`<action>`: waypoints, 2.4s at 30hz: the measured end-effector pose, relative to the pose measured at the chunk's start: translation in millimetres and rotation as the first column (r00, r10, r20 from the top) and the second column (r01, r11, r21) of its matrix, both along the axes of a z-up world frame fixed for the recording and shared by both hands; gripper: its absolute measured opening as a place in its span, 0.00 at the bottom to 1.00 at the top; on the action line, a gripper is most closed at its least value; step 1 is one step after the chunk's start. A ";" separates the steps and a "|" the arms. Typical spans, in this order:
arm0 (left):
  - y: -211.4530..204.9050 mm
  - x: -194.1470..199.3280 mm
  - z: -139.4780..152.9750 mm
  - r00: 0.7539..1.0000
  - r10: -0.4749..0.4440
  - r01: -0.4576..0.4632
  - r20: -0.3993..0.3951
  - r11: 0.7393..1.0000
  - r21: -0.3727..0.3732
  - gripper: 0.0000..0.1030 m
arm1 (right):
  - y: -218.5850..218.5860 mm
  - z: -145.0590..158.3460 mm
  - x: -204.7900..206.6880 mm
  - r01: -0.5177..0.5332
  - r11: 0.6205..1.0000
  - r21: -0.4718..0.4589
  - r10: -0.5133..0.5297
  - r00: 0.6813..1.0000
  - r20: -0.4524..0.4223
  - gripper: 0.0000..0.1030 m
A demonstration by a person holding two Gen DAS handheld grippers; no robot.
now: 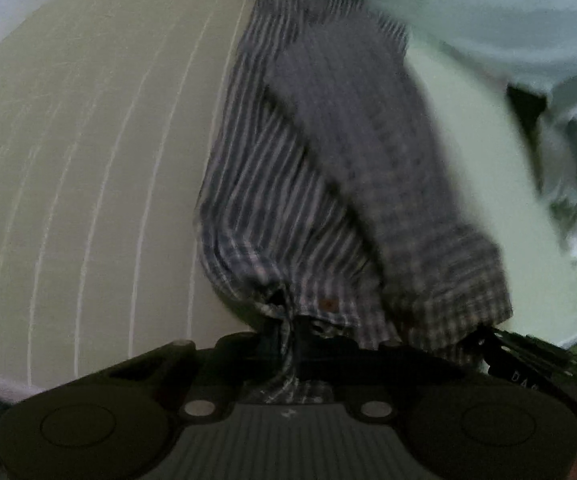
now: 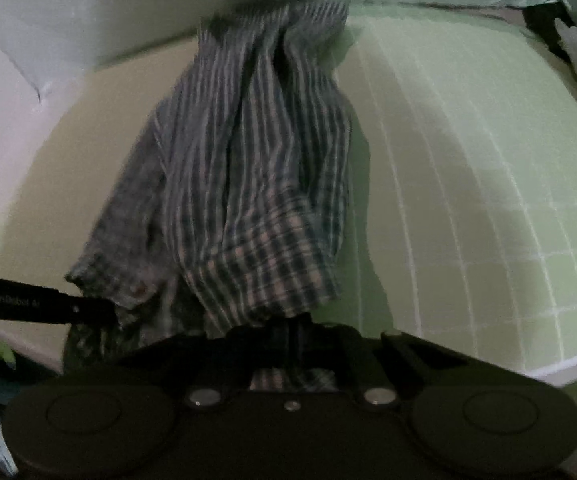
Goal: Fold clothes
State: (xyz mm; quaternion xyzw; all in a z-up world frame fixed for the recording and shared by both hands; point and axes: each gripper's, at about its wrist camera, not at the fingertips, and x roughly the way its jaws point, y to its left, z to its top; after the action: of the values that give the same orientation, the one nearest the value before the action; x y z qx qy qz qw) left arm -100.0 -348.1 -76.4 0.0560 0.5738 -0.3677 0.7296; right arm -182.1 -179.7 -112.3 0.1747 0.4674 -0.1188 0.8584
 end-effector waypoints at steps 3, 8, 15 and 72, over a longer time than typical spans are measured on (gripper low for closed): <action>-6.4 7.6 26.4 0.999 0.032 -0.030 0.015 0.996 -0.089 0.06 | -18.8 21.7 19.5 0.022 1.000 0.008 -0.023 0.997 0.068 0.03; -43.3 59.8 53.0 0.993 0.099 -0.084 0.070 0.979 -0.184 0.07 | -59.5 35.5 82.6 0.076 0.996 0.049 -0.082 0.988 0.134 0.03; -63.8 150.0 52.2 0.955 0.293 -0.281 0.043 0.943 -0.179 0.48 | -120.7 41.3 162.5 0.174 0.979 0.102 -0.188 0.969 0.159 0.15; -104.4 135.3 -37.8 0.990 0.090 -0.102 0.108 0.989 0.103 0.86 | -141.9 -1.2 172.0 0.154 0.986 -0.055 -0.146 0.981 0.131 0.74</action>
State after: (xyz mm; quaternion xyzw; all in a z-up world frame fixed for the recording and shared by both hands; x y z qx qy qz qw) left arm 35.4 -452.5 -114.2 0.0867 0.5564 -0.2972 0.7711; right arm -10.1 -321.6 -113.5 0.1888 0.3936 -0.1871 0.8800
